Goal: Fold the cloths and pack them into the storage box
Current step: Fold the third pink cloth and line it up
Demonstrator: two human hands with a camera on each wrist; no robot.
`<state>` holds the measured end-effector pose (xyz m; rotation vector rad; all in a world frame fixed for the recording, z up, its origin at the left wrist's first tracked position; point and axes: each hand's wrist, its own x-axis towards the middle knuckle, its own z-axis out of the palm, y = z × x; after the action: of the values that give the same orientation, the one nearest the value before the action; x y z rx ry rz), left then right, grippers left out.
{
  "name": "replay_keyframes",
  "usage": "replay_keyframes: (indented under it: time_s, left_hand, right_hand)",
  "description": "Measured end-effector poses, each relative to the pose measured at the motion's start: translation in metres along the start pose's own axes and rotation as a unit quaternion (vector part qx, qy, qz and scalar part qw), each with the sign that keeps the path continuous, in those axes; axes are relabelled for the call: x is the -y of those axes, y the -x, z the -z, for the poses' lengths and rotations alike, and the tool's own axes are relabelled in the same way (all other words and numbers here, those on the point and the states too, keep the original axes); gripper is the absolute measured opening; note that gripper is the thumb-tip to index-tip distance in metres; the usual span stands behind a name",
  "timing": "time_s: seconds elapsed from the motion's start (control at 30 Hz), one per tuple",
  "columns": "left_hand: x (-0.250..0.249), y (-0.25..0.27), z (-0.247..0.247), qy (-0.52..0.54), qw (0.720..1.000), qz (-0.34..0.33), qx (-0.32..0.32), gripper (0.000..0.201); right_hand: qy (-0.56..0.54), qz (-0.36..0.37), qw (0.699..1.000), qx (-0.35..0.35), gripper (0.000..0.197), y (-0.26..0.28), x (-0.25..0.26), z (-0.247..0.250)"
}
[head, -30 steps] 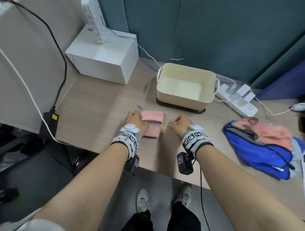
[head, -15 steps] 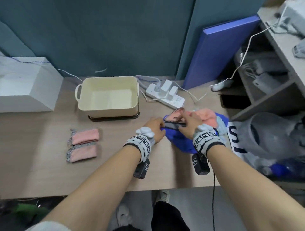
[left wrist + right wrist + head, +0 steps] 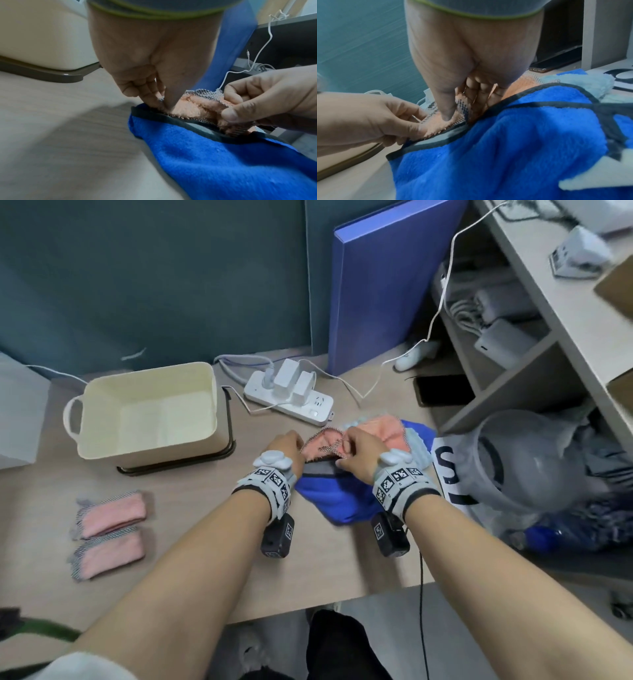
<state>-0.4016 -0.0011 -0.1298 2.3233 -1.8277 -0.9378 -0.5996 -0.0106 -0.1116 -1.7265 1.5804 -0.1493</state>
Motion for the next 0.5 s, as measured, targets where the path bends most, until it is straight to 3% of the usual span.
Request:
replay_keyframes:
  time_s: [0.2, 0.3, 0.4, 0.5]
  left_hand:
    - [0.013, 0.022, 0.019, 0.022, 0.997, -0.037, -0.062, 0.004]
    - [0.021, 0.034, 0.035, 0.042, 0.994, -0.065, -0.079, 0.01]
    - [0.036, 0.059, 0.062, 0.084, 0.989, -0.072, -0.097, 0.009]
    - [0.06, 0.09, 0.096, 0.125, 0.979, -0.077, -0.141, 0.011]
  right_hand:
    - [-0.023, 0.006, 0.999, -0.042, 0.021, 0.011, 0.022, 0.007]
    - [0.004, 0.015, 0.998, -0.064, 0.006, 0.024, 0.044, 0.015]
    - [0.077, 0.015, 0.992, -0.102, 0.006, 0.047, 0.071, 0.024]
    - [0.025, 0.052, 0.992, -0.114, 0.01, 0.064, 0.102, 0.025]
